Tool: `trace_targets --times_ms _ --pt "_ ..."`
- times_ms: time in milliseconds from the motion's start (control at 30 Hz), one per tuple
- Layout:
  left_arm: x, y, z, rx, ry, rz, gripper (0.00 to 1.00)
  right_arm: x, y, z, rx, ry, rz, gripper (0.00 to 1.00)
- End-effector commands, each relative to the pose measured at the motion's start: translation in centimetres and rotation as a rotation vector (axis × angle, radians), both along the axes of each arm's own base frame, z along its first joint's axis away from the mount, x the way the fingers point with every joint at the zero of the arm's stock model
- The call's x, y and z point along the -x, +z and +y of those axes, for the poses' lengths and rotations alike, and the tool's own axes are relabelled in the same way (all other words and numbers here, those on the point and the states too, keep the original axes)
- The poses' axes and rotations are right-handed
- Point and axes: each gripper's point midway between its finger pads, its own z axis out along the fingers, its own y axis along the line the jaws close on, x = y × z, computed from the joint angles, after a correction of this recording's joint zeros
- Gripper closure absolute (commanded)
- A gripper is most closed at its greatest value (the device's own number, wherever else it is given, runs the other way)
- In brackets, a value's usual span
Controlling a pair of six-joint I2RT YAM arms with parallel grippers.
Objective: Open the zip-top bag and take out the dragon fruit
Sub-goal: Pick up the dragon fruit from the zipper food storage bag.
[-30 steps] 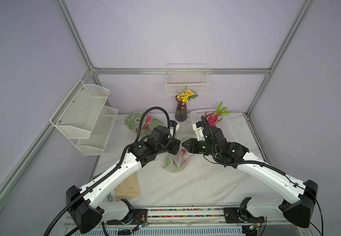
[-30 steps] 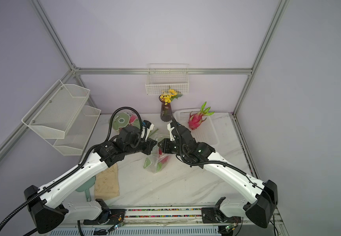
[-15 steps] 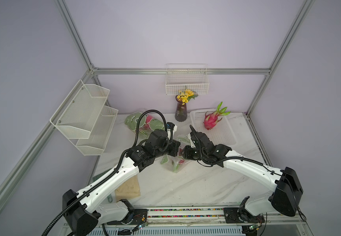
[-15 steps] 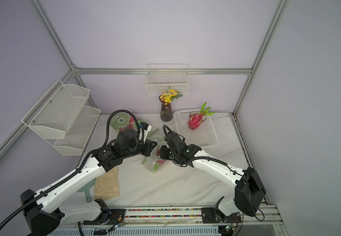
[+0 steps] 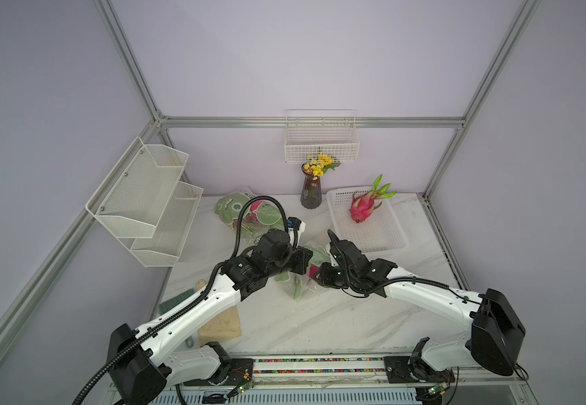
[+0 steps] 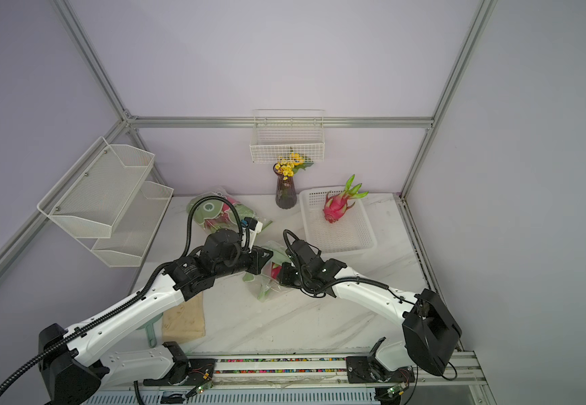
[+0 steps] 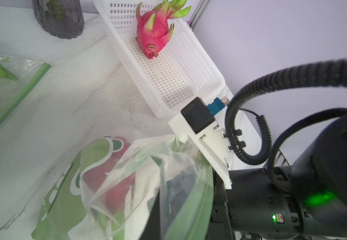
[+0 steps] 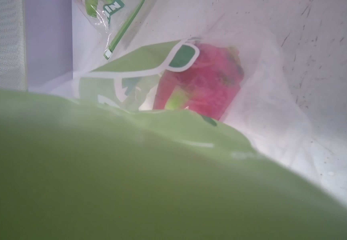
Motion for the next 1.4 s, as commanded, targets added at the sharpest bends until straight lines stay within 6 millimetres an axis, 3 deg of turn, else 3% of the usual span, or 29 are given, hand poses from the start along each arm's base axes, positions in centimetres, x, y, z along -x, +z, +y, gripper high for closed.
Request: trace_targets --times_ms 0,100,233,333,467,700,1000,1033,1367 --pt "-1.2 2.0 0.6 0.027 0.032 -0.075 0.79 0.3 -1.6 0.3 0.002 -0.015 0.047 0.71" --pt "-1.2 2.8 1.0 0.025 0.001 -0.084 0.46 0.3 -2.2 0.4 -0.002 -0.016 0.055 0.71" --pt "-2.0 3.5 4.2 -0.032 0.098 -0.077 0.32 0.3 -2.6 0.3 0.009 -0.016 0.056 0.71" --pt "-2.9 2.6 7.0 -0.035 0.166 -0.043 0.31 0.4 -3.0 0.2 0.015 -0.013 0.058 0.71" --pt "-4.0 -1.8 9.5 0.009 0.225 0.110 0.34 0.8 -3.4 0.1 -0.015 -0.014 0.056 0.70" --pt "-3.5 -9.7 8.6 0.005 0.181 0.318 0.40 1.4 -4.0 0.4 -0.091 -0.011 0.056 0.70" --pt "-3.0 -15.3 7.3 0.021 0.112 0.415 0.40 2.3 -6.4 0.6 -0.121 -0.015 0.103 0.71" --pt "-2.9 -16.6 7.2 0.008 0.109 0.450 0.40 2.3 -6.5 0.7 -0.125 -0.013 0.103 0.70" --pt "-0.9 -18.6 5.6 0.105 0.046 0.543 0.41 2.3 -8.2 2.5 -0.168 0.003 0.123 0.70"
